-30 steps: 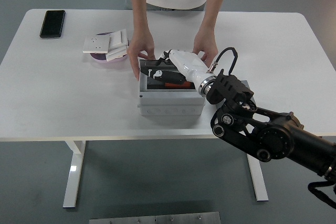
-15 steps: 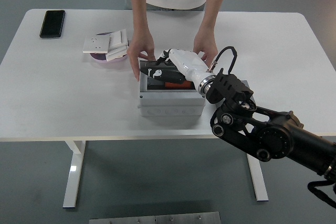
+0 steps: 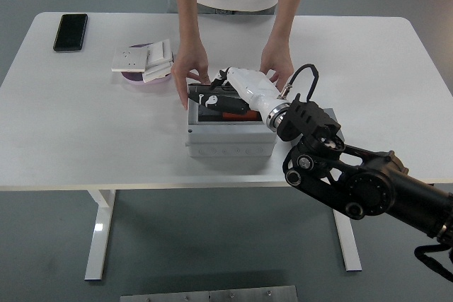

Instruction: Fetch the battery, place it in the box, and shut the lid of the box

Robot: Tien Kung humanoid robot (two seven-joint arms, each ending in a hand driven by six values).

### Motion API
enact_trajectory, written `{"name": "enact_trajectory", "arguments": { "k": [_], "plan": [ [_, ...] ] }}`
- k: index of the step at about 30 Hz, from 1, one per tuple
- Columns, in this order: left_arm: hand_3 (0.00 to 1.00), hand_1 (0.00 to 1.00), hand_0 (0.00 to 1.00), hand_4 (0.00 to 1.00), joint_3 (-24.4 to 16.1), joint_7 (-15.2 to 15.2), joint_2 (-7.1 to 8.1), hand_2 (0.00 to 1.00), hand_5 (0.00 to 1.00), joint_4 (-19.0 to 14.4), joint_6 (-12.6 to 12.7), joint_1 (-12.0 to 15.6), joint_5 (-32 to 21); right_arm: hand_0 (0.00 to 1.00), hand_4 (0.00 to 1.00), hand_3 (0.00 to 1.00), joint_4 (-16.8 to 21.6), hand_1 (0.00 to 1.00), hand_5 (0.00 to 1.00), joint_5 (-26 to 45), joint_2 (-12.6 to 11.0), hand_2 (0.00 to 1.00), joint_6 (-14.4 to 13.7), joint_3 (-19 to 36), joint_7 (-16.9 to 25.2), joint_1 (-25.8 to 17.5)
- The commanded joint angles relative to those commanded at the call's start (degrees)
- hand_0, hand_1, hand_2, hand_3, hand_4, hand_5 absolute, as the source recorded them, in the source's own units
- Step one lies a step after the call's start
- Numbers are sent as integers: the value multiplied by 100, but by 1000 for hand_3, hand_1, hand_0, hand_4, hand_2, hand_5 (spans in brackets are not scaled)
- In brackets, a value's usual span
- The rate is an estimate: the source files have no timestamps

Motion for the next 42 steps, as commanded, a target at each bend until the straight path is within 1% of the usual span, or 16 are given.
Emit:
{"name": "enact_trajectory", "arguments": {
  "k": [17, 27, 42],
  "plan": [
    [532, 742, 642, 409, -16, 16, -2, 586, 2, -3, 1, 9, 24, 600, 950, 618, -6, 610, 998, -63, -10, 628, -13, 23, -44, 5],
    [531, 742, 642, 408, -34, 31, -3, 588, 2, -4, -3, -2, 59, 597, 948, 624, 12, 615, 998, -189, -24, 629, -59, 95, -87, 29],
    [531, 742, 642, 409, -39, 36, -13, 588, 2, -2, -9, -5, 68, 599, 949, 632, -21, 617, 998, -193, -34, 636, -95, 161, -100, 34]
  ]
}}
